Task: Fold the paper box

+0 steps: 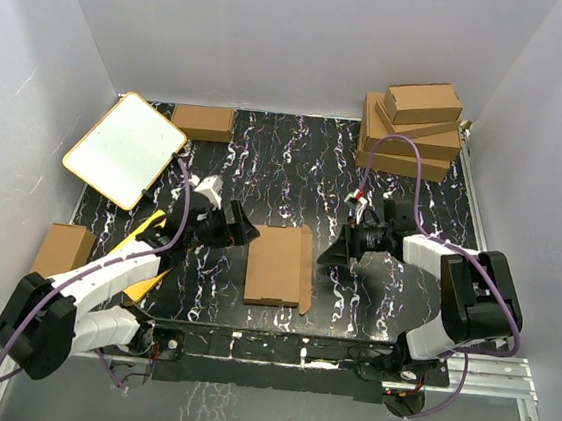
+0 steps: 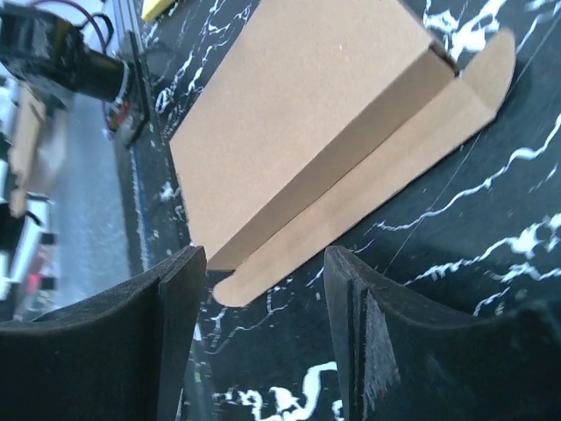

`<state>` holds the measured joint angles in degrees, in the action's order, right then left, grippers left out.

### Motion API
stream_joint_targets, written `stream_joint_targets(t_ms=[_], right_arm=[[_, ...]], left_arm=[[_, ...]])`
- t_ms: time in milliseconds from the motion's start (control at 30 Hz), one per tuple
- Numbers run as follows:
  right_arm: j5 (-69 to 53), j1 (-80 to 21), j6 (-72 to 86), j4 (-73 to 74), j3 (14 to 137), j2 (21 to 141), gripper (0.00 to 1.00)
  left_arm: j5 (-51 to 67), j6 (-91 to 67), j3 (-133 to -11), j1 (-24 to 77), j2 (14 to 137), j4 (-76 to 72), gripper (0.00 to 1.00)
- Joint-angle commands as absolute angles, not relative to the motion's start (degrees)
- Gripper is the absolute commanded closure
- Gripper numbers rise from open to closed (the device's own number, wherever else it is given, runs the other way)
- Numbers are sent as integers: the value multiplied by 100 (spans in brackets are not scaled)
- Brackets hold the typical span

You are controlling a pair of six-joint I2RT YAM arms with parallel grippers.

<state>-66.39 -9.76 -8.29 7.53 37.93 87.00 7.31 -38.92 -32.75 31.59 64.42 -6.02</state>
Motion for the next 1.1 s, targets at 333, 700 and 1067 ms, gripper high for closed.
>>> stream_joint_targets(t_ms=[333, 700, 1067], right_arm=[[-6511, -946, 2354, -1049, 3524, 9332, 36], [-5909, -1207, 2656, -817, 3698, 9611, 34], [-5722, -1306, 2836, -842, 3713, 9735, 35]], left_arm=[[1377, -4905, -2893, 3327, 6900, -883, 22], [937, -4764, -3177, 3627, 7517, -570, 30], [947, -4730, -3139, 3647, 7703, -628, 39]])
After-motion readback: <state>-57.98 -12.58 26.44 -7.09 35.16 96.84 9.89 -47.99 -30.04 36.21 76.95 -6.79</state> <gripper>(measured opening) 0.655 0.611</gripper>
